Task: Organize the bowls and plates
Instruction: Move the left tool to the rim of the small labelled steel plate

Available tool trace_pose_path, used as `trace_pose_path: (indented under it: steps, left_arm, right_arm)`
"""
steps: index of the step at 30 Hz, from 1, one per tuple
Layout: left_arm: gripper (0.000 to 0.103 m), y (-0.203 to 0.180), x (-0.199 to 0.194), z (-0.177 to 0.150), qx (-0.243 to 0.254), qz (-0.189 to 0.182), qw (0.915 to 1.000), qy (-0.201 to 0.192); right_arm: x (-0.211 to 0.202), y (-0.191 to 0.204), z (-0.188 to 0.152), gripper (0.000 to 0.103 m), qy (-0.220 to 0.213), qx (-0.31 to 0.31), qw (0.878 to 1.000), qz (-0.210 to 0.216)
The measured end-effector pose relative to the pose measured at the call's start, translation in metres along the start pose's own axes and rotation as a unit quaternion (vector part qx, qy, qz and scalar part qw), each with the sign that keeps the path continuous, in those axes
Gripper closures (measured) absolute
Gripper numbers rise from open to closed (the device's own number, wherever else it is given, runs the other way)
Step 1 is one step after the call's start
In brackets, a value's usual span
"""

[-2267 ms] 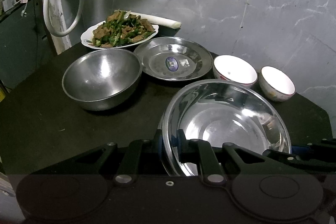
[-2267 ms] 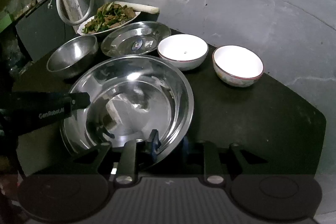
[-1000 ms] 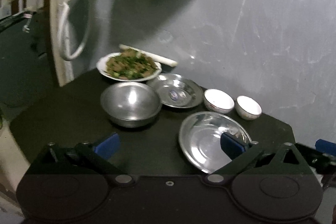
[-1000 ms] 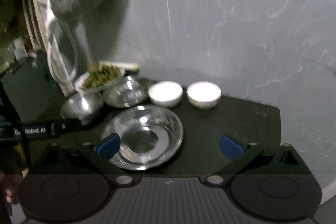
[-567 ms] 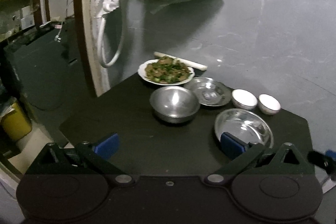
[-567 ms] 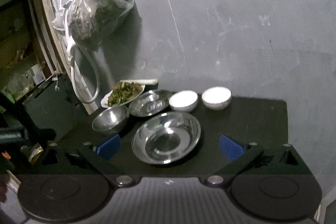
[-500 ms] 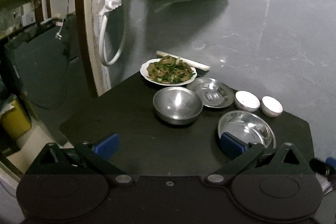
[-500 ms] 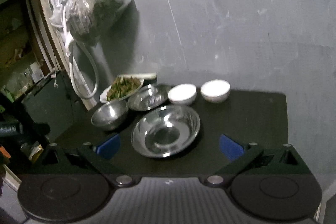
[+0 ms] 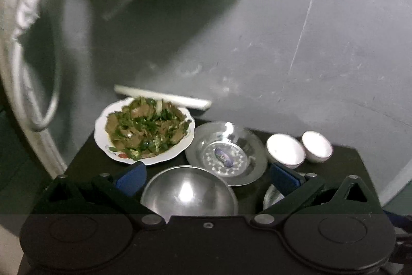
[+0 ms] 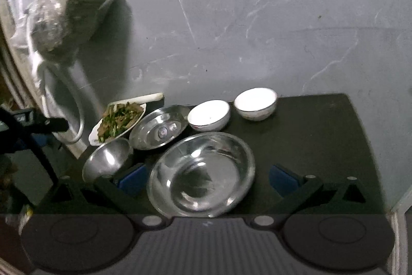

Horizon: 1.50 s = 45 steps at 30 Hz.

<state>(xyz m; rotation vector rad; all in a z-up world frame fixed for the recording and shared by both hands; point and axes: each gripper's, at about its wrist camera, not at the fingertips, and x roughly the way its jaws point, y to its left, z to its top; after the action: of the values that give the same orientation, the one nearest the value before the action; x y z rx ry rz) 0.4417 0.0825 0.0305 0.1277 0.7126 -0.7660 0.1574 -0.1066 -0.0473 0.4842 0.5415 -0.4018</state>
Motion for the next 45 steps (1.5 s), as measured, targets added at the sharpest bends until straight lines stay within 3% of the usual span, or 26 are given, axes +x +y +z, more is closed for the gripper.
trace_pose_path:
  steps: [4, 14, 21, 29, 40, 45]
  left_arm:
    - [0.001, 0.032, 0.028, -0.003, -0.016, -0.026, 0.9993, 0.021]
    - [0.001, 0.097, 0.082, -0.001, -0.091, -0.07, 0.991, 0.068]
    - [0.001, 0.11, 0.113, -0.001, -0.115, -0.133, 0.9782, 0.11]
    - [0.001, 0.102, 0.12, -0.007, -0.102, -0.2, 0.9674, 0.118]
    - [0.001, 0.095, 0.141, 0.013, -0.141, -0.199, 0.9618, 0.125]
    - [0.009, 0.083, 0.156, 0.018, -0.176, -0.176, 0.9572, 0.148]
  right_arm:
    - [0.012, 0.03, 0.0, 0.0, 0.003, 0.015, 0.999, -0.041]
    - [0.028, 0.072, 0.019, 0.0, 0.011, -0.005, 0.998, -0.062]
    - [0.079, 0.089, 0.049, 0.003, 0.024, -0.015, 0.999, -0.022]
    - [0.138, 0.073, 0.071, 0.006, 0.064, 0.041, 0.997, 0.016]
    - [0.162, 0.063, 0.079, 0.006, 0.071, 0.078, 0.994, 0.025]
    - [0.174, 0.055, 0.079, 0.012, 0.085, 0.112, 0.989, 0.038]
